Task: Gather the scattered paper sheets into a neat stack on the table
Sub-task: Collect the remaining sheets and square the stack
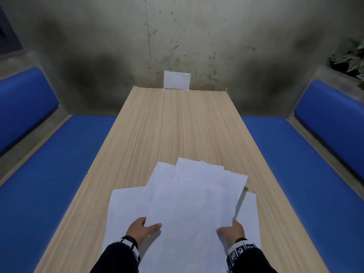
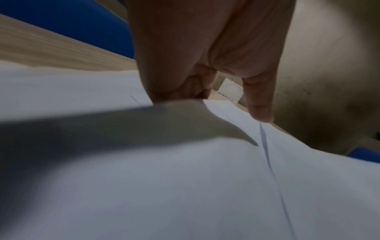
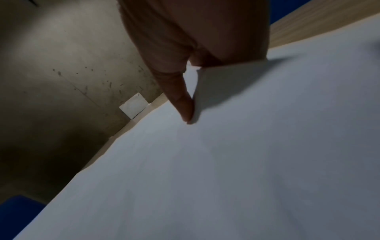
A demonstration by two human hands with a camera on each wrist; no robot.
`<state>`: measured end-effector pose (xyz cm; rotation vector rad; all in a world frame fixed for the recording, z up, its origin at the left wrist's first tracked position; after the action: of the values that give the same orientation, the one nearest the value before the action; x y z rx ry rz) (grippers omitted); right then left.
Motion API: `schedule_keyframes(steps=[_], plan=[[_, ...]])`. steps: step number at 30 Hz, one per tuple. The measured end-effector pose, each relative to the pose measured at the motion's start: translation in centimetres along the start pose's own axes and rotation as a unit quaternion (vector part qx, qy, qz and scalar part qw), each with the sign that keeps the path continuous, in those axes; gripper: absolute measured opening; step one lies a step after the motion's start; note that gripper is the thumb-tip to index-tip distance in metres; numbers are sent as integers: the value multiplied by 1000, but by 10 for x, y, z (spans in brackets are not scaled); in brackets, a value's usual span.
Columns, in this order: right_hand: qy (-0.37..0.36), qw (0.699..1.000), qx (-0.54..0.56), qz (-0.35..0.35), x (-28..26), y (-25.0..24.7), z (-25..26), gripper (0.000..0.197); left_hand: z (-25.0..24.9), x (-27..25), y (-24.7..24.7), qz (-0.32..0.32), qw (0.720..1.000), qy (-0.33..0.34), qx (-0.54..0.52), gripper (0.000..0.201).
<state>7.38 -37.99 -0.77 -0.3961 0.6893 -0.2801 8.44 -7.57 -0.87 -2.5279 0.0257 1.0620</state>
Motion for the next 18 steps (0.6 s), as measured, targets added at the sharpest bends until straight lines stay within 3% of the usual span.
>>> schedule_keyframes(steps=[3,7,11,12,15,18], plan=[[-53,998,18,30,1,7,4,35,-1,-3,0,14,999,-7,-29,55],[-68,989,108,81,-4,15,3,39,3,-2,4,59,995,-24,-71,70],[-33,978,173,115,-10,26,-4,44,12,12,10,52,996,-24,-62,101],[-26,976,178,120,-11,27,-4,44,9,11,13,58,996,-18,-60,99],[-34,975,176,131,-20,23,4,33,-7,-8,15,76,996,-1,-46,47],[-88,967,191,141,-30,14,20,27,-18,-17,6,85,992,42,-79,44]])
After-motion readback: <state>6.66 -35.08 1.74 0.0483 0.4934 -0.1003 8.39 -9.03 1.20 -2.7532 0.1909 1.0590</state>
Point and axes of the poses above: each hand's wrist, its own x-axis towards the middle knuckle, its own y-axis out of the palm, z = x × y, the point moved 5 cm from there along x, towards the middle knuckle, and after that the axes turned 8 degrees about -y, right-handed, at the moved point
